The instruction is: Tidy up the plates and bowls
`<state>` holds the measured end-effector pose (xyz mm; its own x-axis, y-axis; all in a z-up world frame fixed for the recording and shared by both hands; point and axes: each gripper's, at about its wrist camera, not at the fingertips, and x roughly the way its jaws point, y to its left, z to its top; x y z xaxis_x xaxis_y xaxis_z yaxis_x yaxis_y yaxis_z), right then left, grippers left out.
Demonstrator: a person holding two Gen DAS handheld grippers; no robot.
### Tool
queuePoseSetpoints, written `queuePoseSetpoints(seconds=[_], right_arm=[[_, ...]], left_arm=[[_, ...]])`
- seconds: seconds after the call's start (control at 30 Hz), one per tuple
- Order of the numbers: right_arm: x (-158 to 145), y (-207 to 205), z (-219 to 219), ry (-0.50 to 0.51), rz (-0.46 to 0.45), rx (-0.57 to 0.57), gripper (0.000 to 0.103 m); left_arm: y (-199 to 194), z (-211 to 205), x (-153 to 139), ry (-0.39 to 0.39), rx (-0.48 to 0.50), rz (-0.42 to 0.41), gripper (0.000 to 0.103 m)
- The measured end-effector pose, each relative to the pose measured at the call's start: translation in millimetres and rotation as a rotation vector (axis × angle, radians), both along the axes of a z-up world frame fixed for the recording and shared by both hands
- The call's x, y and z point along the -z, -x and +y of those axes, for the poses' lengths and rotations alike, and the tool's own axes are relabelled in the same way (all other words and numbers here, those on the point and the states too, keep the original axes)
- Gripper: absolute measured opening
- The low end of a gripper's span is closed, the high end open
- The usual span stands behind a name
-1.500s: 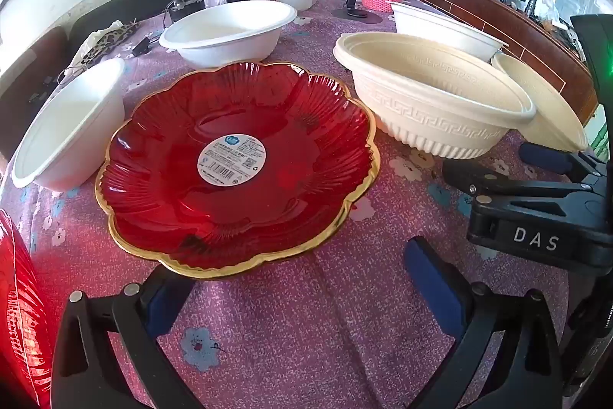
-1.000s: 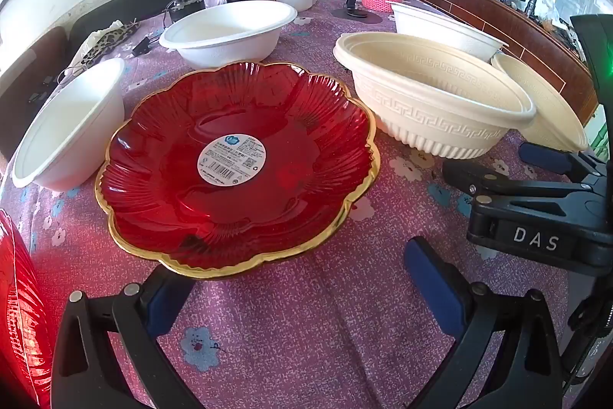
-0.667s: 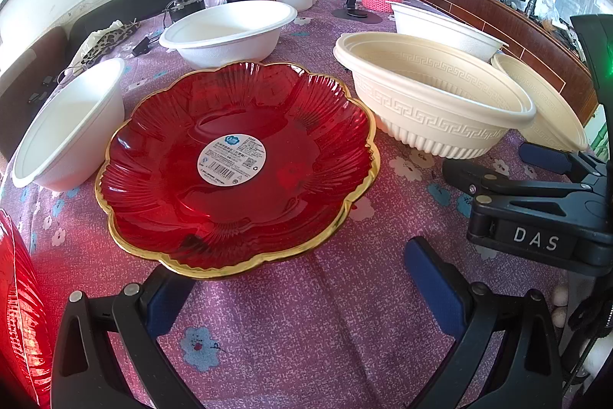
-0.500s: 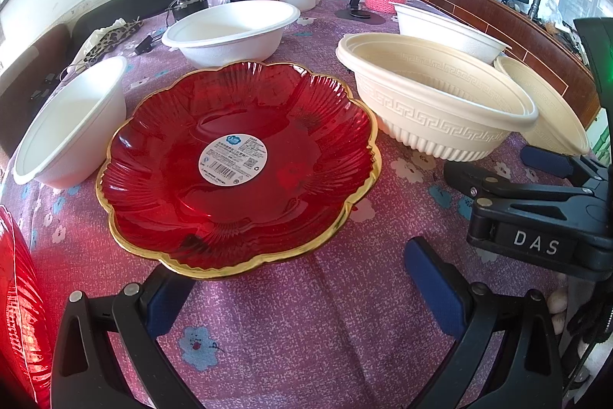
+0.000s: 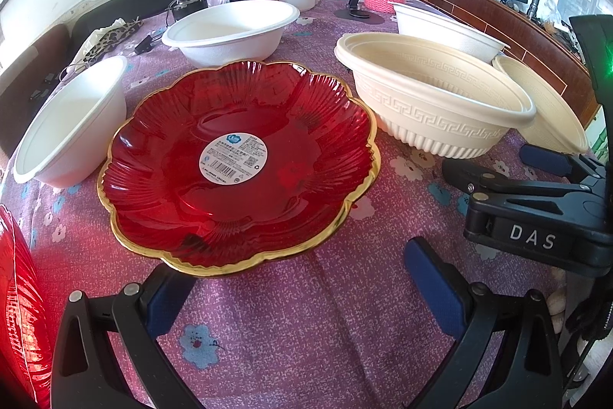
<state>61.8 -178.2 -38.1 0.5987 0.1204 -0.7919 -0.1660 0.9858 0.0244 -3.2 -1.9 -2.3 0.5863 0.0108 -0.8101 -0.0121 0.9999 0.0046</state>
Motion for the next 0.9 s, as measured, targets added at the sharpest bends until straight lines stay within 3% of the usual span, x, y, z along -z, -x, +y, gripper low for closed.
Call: queuePoseSetpoints(seconds=[0.3, 0.43, 0.67, 0.9], right_arm=[[-2, 0, 1, 0.0, 0.0, -0.001, 0.102], [-1, -1, -2, -0.004, 0.003, -0.001, 0.102], [-3, 5, -5, 0.014, 0.104, -0.001, 0.102], [-3, 10, -6, 0.013, 0.103, -0.011, 0.102]], left_arm=[[0, 1, -2, -0.001, 0.0, 0.005, 0.103], [2, 1, -5, 0.001, -0.002, 0.052, 0.103], [30, -4, -4, -0.002, 0.0, 0.059, 0.103], [34, -3, -5, 0.004, -0.031, 0.065, 0.103]])
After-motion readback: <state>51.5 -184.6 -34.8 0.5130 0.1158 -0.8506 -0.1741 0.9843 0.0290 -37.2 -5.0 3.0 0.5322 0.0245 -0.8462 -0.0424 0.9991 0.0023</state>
